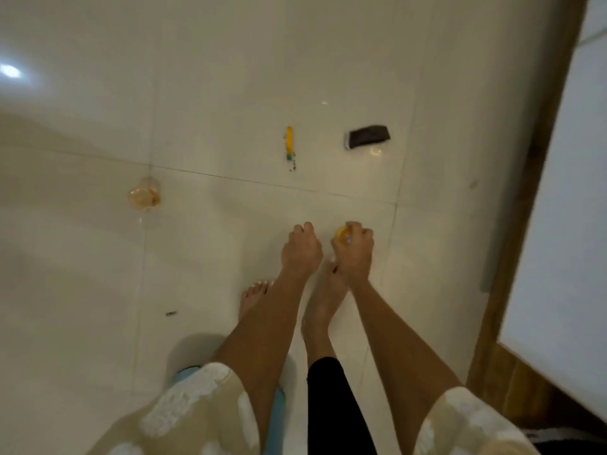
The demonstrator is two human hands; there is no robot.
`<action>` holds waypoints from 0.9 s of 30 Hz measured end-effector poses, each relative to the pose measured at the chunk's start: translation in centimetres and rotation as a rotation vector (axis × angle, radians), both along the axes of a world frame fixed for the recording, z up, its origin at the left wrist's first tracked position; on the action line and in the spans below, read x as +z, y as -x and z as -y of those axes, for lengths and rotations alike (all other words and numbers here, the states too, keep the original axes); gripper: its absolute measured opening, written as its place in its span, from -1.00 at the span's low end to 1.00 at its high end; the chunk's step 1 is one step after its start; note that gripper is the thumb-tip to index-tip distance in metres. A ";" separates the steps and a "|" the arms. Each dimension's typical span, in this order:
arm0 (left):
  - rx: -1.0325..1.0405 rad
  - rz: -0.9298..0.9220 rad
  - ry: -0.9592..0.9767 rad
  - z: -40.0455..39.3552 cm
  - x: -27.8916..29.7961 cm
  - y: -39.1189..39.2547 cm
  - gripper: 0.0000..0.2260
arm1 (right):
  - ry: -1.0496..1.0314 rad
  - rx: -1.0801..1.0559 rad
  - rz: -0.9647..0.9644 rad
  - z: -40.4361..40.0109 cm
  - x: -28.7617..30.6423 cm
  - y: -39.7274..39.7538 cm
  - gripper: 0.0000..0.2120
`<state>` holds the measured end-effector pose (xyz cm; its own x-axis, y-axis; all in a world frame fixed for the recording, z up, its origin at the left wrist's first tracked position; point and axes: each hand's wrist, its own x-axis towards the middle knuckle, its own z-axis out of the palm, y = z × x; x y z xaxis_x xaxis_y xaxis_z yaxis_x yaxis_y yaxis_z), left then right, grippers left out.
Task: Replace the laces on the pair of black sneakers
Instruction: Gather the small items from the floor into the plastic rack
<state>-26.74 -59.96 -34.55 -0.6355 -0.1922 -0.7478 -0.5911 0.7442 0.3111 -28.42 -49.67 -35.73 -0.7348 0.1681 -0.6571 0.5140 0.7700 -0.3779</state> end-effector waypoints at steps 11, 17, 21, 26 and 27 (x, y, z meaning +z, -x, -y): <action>0.531 -0.046 0.322 20.0 -1.6 -2.4 -0.71 | 0.187 0.533 -0.054 23.7 -0.2 1.1 -0.58; 0.408 0.024 0.664 28.9 -7.5 -4.7 -0.38 | 0.307 0.601 -0.049 30.6 -5.7 0.8 -0.56; 0.531 -0.085 0.503 31.5 -9.5 -5.0 -0.37 | 0.382 0.535 -0.023 31.2 -7.5 -0.4 -0.56; 0.632 -0.245 0.307 30.9 -8.1 -4.3 -0.56 | 0.415 0.517 0.038 28.8 -5.9 -1.1 -0.56; 0.698 -0.261 0.211 30.0 -7.3 -4.1 -0.54 | 0.434 0.463 0.063 28.1 -5.0 -1.1 -0.56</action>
<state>-22.59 -89.96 -41.82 -0.4657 -0.7347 -0.4933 -0.8718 0.2854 0.3980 -27.30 -77.75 -40.73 -0.6254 -0.4486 -0.6384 0.1962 0.7015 -0.6851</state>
